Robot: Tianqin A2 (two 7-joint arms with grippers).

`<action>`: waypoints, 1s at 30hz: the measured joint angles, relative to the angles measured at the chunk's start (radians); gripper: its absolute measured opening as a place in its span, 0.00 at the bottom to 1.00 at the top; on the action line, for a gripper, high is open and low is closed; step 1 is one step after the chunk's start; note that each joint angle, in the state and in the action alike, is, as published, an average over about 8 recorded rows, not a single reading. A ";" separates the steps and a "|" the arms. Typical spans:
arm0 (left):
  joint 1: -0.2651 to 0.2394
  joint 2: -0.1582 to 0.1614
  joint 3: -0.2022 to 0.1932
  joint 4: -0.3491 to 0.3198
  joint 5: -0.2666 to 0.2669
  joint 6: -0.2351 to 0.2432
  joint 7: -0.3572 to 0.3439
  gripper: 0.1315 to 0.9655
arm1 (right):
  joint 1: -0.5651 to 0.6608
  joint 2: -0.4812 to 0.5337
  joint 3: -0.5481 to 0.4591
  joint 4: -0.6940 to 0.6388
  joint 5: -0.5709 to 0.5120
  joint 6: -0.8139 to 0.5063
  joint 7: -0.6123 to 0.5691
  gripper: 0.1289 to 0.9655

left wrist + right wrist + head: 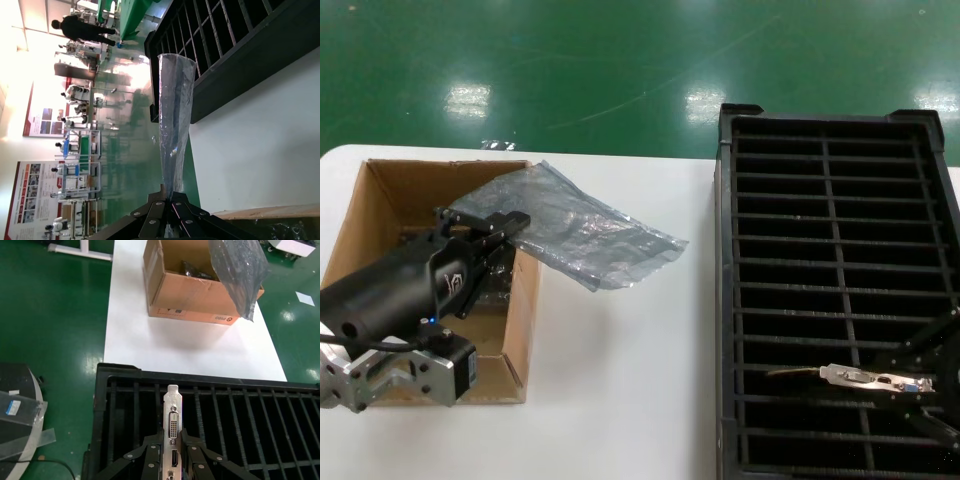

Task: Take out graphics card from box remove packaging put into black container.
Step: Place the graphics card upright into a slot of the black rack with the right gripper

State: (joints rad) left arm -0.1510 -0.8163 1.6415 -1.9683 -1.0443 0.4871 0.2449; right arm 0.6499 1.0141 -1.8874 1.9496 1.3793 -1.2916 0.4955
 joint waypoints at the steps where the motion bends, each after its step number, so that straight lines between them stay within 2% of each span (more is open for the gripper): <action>1: 0.000 0.000 0.000 0.000 0.000 0.000 0.000 0.01 | 0.008 -0.002 -0.001 0.000 0.000 -0.007 -0.002 0.07; 15: 0.000 0.000 0.000 0.000 0.000 0.000 0.000 0.01 | 0.056 -0.004 0.001 0.004 0.010 -0.073 -0.021 0.07; 30: 0.000 0.000 0.000 0.000 0.000 0.000 0.000 0.01 | 0.146 -0.091 -0.074 -0.081 -0.067 -0.137 -0.067 0.07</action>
State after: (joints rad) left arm -0.1510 -0.8163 1.6415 -1.9683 -1.0443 0.4871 0.2449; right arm 0.7956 0.9228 -1.9616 1.8684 1.3121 -1.4284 0.4282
